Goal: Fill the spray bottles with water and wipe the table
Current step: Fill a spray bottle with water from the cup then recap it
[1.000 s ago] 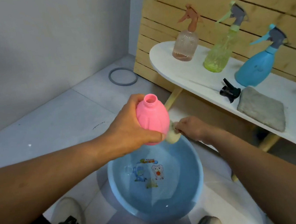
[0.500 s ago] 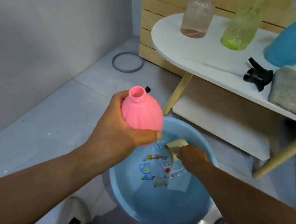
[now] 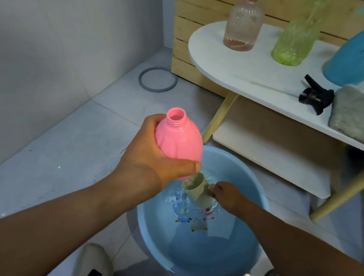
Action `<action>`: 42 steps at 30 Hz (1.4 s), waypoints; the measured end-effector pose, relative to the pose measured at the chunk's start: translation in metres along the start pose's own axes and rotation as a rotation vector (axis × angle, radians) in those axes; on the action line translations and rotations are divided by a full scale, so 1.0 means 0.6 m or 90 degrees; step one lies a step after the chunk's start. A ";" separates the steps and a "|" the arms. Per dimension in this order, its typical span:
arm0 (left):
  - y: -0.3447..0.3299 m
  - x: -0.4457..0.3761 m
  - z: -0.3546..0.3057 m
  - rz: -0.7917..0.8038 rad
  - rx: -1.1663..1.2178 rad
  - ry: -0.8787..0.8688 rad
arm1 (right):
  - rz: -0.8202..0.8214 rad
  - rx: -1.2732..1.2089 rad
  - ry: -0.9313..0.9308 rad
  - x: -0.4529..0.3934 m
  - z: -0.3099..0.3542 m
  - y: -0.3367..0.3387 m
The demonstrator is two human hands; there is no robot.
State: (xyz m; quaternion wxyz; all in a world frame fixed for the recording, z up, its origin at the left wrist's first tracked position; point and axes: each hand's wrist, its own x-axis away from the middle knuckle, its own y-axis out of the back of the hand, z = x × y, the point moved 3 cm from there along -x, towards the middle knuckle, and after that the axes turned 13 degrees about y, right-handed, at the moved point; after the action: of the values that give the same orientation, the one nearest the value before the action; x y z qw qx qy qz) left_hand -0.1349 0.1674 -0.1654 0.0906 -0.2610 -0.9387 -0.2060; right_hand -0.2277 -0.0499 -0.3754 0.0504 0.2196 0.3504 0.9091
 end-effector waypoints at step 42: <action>-0.005 0.037 -0.002 0.047 -0.071 -0.035 | -0.388 -0.111 0.318 0.242 0.344 0.363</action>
State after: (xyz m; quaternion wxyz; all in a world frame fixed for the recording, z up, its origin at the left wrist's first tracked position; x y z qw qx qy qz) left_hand -0.1553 0.1748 -0.1591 0.0572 -0.3054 -0.9178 -0.2471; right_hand -0.2547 -0.0506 -0.0431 0.2494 -0.1274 0.3225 0.9042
